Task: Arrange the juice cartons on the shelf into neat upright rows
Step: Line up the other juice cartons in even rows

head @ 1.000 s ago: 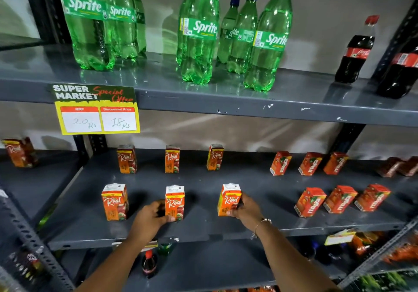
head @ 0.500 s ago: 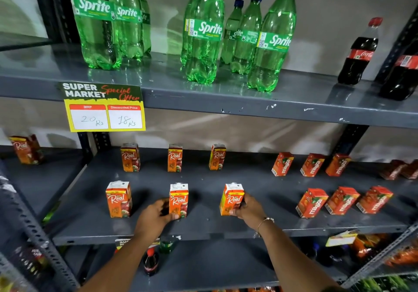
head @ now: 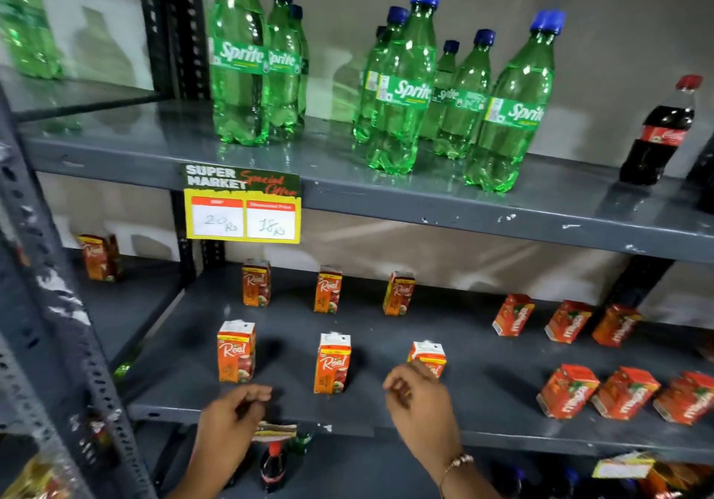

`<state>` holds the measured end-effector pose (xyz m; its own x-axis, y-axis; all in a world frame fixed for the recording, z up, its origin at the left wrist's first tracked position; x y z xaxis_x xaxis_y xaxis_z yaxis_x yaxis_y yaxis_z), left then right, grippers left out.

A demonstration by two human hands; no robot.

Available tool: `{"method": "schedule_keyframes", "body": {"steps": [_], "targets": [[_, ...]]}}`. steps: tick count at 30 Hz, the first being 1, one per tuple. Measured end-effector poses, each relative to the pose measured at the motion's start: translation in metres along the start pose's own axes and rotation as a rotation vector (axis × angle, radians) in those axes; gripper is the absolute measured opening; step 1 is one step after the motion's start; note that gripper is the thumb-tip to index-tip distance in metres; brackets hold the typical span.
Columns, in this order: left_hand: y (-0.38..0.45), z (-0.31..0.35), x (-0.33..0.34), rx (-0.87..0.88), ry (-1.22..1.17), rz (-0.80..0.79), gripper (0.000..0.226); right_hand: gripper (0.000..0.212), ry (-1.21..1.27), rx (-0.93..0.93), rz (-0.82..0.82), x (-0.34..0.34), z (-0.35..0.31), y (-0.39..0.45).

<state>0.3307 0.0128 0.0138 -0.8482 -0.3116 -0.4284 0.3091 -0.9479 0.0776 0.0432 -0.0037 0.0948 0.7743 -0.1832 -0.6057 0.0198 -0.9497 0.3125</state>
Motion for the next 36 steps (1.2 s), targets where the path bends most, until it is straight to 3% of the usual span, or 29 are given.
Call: {"method": "schedule_keyframes", "body": {"steps": [3,5,9,15,26,36], "targets": [[0.001,-0.003,-0.047,-0.024,0.067,0.264,0.020,0.033,0.040,0.100,-0.203,0.050,0.012,0.016],[0.014,-0.012,-0.062,-0.038,0.114,0.308,0.027,0.046,0.117,0.245,-0.272,0.073,0.025,0.025],[0.054,-0.022,-0.049,-0.101,-0.017,0.011,0.062,0.074,0.269,0.387,-0.334,0.102,0.038,0.041],[0.081,-0.025,-0.035,-0.157,-0.001,-0.258,0.037,0.052,0.297,0.356,-0.353,0.106,0.029,0.046],[0.085,-0.031,-0.047,-0.139,-0.013,-0.362,0.043,0.040,0.355,0.301,-0.318,0.108,0.030,0.039],[0.085,-0.039,-0.046,-0.132,-0.072,-0.317,0.051,0.054,0.248,0.308,-0.275,0.109,0.028,0.033]]}}
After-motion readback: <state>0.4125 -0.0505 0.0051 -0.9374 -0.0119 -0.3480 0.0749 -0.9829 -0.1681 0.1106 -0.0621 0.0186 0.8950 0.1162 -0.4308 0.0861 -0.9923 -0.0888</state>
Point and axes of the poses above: each hand's wrist, its own y-axis towards the middle knuckle, its own x-axis out of the palm, z = x × y, the point moved 7 cm from there along y, towards the middle knuckle, and after that the axes turned 6 degrees about y, right-handed, at the moved point
